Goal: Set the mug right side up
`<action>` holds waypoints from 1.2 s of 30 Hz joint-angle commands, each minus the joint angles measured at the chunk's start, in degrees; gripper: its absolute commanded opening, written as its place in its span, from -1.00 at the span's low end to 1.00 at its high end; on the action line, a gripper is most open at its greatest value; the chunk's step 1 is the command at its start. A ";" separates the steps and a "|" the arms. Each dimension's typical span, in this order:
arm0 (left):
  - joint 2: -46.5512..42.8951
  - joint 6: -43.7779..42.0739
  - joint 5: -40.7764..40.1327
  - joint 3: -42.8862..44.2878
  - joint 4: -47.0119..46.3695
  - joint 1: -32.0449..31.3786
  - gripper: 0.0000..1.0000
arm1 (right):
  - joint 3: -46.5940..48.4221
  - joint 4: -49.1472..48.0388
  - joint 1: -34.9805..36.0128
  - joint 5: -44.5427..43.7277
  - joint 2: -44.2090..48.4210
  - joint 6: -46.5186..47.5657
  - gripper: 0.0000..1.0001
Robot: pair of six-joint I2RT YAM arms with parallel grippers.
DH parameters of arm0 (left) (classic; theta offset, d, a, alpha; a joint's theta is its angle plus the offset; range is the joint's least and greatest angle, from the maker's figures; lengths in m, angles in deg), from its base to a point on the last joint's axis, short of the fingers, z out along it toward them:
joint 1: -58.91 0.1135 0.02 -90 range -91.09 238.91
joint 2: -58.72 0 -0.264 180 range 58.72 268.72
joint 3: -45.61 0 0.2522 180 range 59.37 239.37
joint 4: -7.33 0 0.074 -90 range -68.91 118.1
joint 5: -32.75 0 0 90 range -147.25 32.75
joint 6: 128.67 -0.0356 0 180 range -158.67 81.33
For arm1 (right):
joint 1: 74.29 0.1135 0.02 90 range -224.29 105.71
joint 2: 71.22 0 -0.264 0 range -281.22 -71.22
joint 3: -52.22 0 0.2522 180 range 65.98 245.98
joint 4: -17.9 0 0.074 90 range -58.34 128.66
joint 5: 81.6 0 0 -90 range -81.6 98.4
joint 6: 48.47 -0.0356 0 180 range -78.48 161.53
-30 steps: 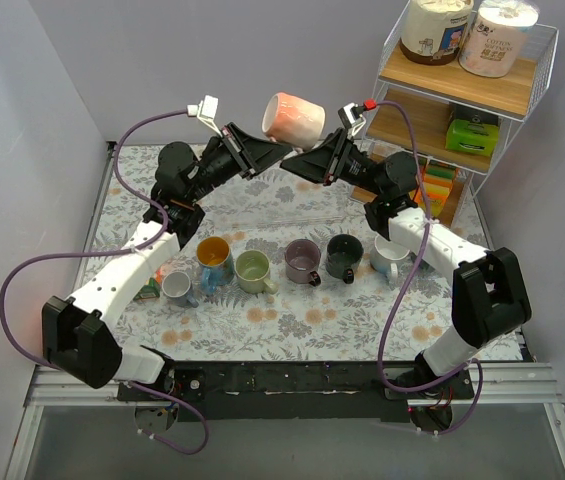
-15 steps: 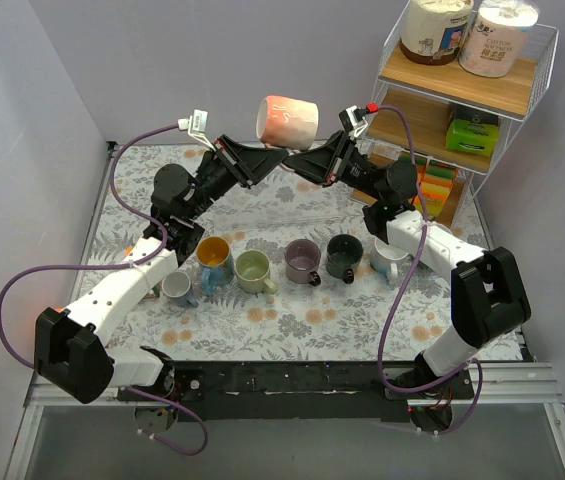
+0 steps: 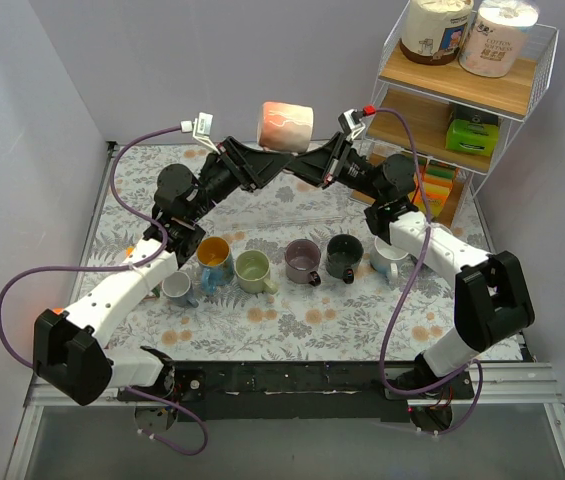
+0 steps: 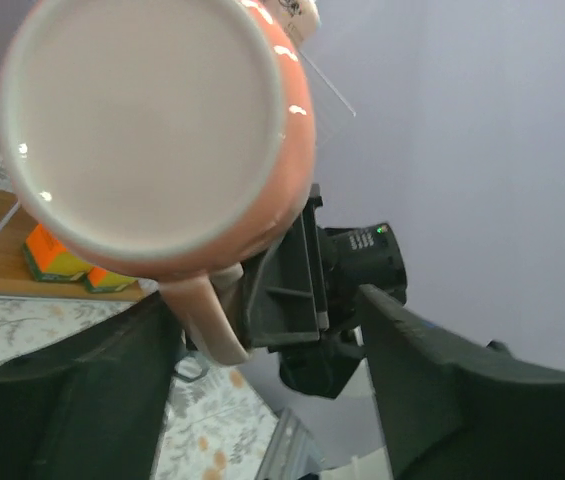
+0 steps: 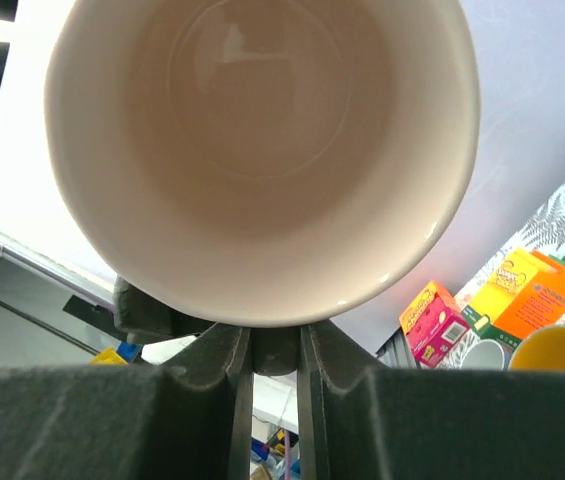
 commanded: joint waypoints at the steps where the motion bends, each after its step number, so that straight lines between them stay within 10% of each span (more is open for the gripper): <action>1: -3.79 -4.77 3.48 -1.66 3.91 -1.20 0.51 | 1.05 0.18 0.11 -4.66 4.85 4.28 -0.97; 4: -5.46 -7.15 4.28 -3.41 9.43 -1.29 0.96 | 0.79 4.30 0.03 -4.84 6.25 7.52 -0.97; 16: -15.04 -13.66 -11.09 -5.27 34.04 -1.20 0.96 | -2.55 36.97 -3.66 -13.52 21.89 29.72 -0.97; 25: -16.98 -17.18 -11.98 -3.77 40.29 -1.29 0.96 | 1.93 86.62 -8.67 -44.54 36.84 46.29 -0.97; 36: -14.00 -17.01 -4.08 -4.83 36.34 -1.20 0.96 | 6.59 103.98 -15.52 -73.36 42.03 55.18 -0.97</action>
